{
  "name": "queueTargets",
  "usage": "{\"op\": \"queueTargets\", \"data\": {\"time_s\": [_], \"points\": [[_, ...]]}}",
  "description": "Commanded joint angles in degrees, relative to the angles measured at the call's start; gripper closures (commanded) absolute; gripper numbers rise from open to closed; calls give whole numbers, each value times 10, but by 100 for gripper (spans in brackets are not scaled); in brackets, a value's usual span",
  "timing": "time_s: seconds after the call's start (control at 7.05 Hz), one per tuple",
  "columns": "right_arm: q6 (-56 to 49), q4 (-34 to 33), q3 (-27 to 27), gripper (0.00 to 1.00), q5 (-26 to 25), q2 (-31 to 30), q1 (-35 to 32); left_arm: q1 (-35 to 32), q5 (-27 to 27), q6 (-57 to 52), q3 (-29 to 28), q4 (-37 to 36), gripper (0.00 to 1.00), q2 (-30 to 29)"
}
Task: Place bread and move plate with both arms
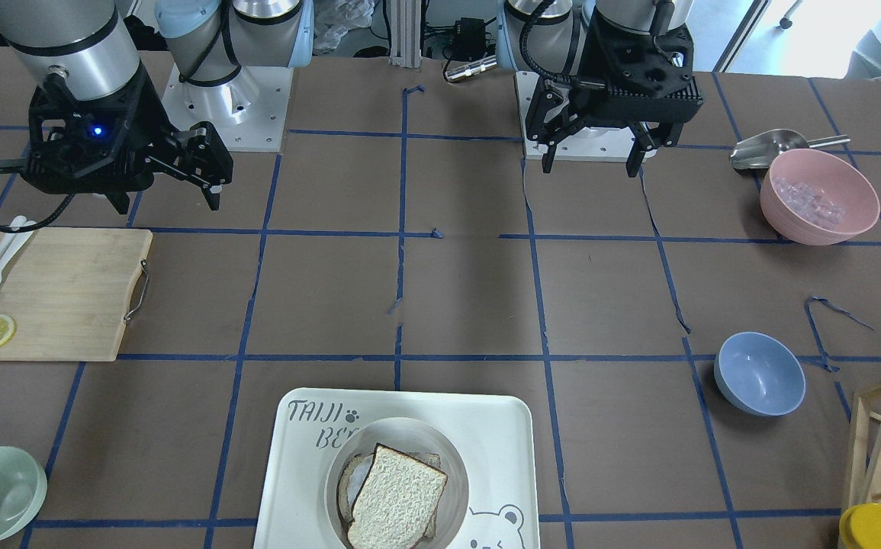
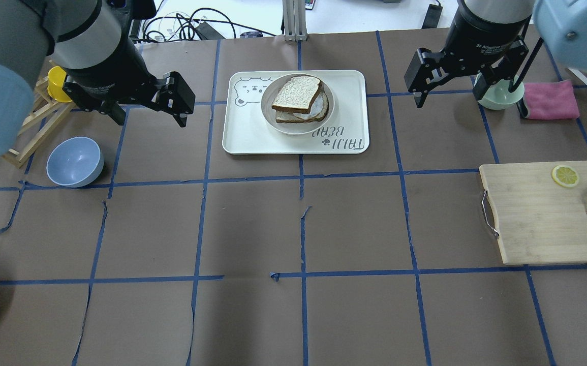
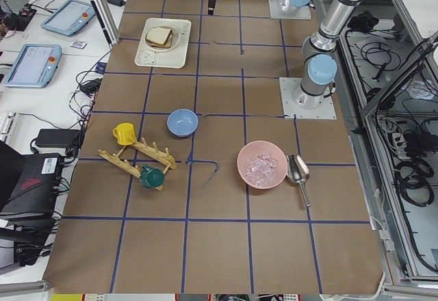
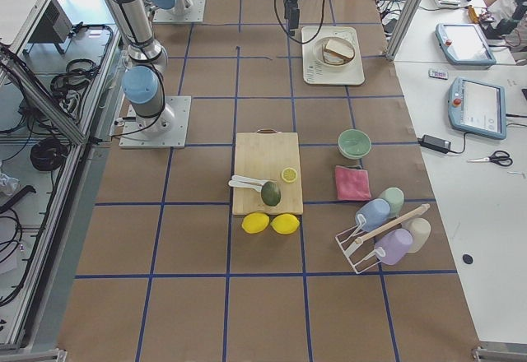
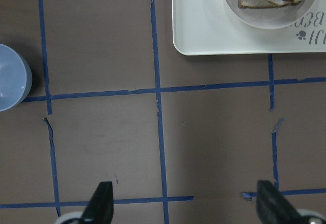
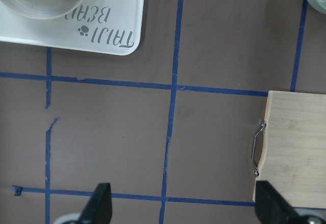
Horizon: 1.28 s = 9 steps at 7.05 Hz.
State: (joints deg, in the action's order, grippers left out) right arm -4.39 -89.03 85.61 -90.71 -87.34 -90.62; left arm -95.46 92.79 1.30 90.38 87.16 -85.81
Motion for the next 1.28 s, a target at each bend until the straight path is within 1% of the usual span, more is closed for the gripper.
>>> {"op": "queueTargets", "data": {"time_s": [0.0,1.14], "points": [[0,0,0,0,0,1,1,1,5,-4,6,0,0,6],[-5,-1,0,0,3,0,1,0,6,-9,11,9,0,14]]}}
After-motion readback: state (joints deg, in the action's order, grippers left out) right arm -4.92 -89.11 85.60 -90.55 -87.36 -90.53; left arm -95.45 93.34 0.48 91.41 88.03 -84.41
